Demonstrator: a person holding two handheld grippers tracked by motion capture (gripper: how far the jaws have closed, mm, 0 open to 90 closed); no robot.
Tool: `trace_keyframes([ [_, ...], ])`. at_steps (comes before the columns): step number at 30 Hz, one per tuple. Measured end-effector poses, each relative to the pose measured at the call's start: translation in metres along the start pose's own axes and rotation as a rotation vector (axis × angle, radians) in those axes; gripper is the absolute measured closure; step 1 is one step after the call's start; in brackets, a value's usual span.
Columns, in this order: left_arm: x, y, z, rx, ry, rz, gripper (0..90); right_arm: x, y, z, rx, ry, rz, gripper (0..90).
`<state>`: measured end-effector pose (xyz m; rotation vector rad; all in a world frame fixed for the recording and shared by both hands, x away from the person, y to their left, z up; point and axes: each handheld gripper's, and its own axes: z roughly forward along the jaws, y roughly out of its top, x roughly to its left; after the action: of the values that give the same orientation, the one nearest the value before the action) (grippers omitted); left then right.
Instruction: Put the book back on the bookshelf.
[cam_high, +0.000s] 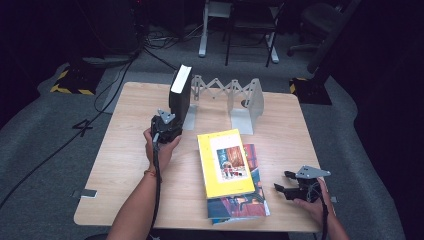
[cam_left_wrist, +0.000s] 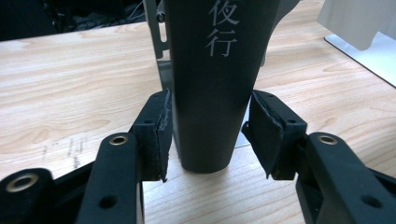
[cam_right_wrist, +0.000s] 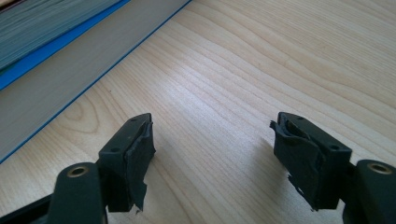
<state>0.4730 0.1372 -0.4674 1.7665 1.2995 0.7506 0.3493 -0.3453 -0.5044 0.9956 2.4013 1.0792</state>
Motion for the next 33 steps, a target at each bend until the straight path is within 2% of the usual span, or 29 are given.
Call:
trace_keyframes([
  [4, 0.002, -0.003, -0.006, 0.005, -0.014, 0.021, 46.6, 0.0, 0.0, 0.0, 0.0, 0.0, 0.0, 28.9],
  [8, 0.002, -0.009, -0.013, 0.035, -0.044, 0.077, 43.5, 0.0, 0.0, 0.0, 0.0, -0.001, 0.001, 28.8],
  [10, 0.001, -0.012, -0.016, 0.046, -0.072, 0.086, 42.2, 0.0, 0.0, 0.0, 0.0, -0.002, 0.001, 28.8],
  [13, 0.002, -0.018, -0.021, 0.061, -0.103, 0.127, 40.7, 0.0, 0.0, 0.0, 0.0, -0.002, 0.002, 28.8],
  [19, 0.0, -0.025, -0.033, 0.1, -0.16, 0.182, 39.0, 0.0, 0.0, 0.0, 0.0, -0.003, 0.002, 28.8],
  [23, -0.001, -0.03, -0.042, 0.107, -0.195, 0.221, 37.9, 0.001, 0.0, 0.0, 0.0, -0.002, 0.0, 29.3],
  [28, -0.004, -0.036, -0.055, 0.122, -0.265, 0.265, 36.5, 0.001, 0.0, 0.0, 0.0, -0.004, 0.001, 28.7],
  [33, -0.01, -0.041, -0.064, 0.14, -0.319, 0.328, 35.6, 0.001, 0.0, 0.0, 0.001, -0.004, 0.002, 28.6],
])
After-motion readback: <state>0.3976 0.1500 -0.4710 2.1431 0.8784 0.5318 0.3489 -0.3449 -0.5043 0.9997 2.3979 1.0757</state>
